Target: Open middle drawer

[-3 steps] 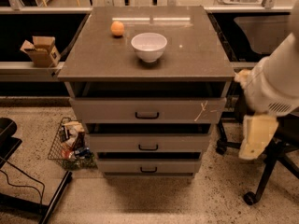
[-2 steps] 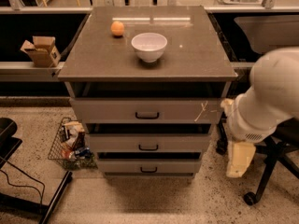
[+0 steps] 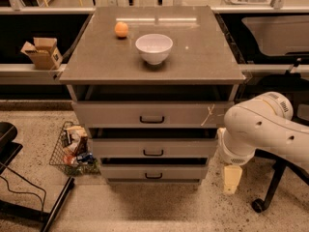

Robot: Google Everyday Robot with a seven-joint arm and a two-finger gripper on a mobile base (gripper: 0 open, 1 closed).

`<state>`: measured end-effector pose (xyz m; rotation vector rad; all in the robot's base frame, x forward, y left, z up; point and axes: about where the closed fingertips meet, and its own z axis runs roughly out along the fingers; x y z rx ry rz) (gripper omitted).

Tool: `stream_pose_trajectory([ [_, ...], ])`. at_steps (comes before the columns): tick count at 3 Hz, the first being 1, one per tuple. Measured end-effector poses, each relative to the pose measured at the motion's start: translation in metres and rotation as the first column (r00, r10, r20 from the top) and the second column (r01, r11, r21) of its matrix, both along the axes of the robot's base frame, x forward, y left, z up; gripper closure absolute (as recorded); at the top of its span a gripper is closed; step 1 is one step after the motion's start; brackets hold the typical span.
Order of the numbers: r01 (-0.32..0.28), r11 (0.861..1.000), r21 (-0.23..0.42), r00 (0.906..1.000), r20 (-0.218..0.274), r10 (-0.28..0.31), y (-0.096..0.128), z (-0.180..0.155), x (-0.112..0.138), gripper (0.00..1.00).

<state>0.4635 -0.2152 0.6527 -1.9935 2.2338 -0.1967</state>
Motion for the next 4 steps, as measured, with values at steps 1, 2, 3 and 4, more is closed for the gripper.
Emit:
stream_pose_trajectory([
  [1, -0.004, 1.0, -0.008, 1.0, -0.005, 0.004, 0.003, -0.003, -0.001, 0.0],
  [2, -0.044, 0.999, 0.009, 0.9989, -0.018, 0.044, 0.019, -0.038, 0.01, 0.0],
  [3, -0.083, 0.995, 0.051, 0.9966, 0.0, 0.083, 0.039, -0.098, 0.04, 0.0],
  [4, -0.089, 0.994, 0.066, 0.996, 0.016, 0.088, 0.047, -0.128, 0.064, 0.0],
])
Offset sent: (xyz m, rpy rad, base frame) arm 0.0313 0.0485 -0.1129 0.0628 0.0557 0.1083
